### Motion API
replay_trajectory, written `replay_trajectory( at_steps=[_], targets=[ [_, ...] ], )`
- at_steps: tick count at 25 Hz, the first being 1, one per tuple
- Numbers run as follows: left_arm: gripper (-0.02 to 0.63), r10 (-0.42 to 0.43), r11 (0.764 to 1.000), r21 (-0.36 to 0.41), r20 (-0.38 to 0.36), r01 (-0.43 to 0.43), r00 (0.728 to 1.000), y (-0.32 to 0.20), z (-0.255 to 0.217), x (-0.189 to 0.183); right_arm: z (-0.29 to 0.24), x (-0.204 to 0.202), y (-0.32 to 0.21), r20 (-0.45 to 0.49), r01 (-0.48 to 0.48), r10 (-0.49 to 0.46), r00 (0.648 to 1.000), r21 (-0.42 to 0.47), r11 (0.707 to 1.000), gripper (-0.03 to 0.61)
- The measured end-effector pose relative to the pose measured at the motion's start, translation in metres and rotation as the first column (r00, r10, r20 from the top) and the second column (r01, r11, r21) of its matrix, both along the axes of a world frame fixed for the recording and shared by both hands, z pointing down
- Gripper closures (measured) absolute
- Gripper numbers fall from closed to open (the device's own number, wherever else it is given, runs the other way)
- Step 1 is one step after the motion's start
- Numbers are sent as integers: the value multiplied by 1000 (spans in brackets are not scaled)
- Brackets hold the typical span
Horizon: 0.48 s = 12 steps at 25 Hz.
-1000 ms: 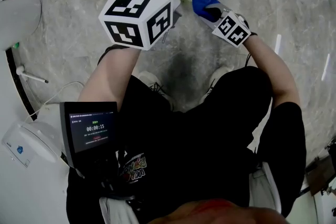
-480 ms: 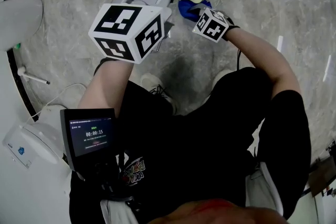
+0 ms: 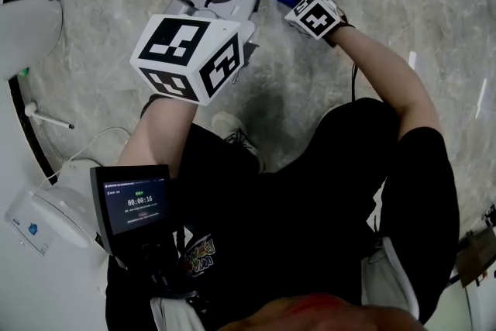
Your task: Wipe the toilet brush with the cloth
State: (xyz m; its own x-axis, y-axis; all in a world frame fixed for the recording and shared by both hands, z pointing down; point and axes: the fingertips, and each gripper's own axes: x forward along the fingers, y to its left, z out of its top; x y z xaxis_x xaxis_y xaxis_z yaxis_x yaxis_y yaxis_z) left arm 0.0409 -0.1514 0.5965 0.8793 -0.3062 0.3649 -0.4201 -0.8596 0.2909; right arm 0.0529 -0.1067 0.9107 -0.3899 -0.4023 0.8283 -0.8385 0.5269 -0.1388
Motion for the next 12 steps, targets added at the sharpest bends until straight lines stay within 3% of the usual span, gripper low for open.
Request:
replay_trajectory(
  at_steps=[4,10,12],
  targets=[
    [614,-2,1000,-15,-8,2,1000,-6,-8,18,-18,12,6,45,12,-11,999,-20,1000,486],
    [614,11,1000,-21,-5,-11,1000,-4,-4,27,-28,5,49,67,148,-146,987,-23,989,485],
    [614,9,1000,-22,1,-9,1000,-4,-1,24,-33,10,69,112,129,-124,986,-32,991,486]
  ],
)
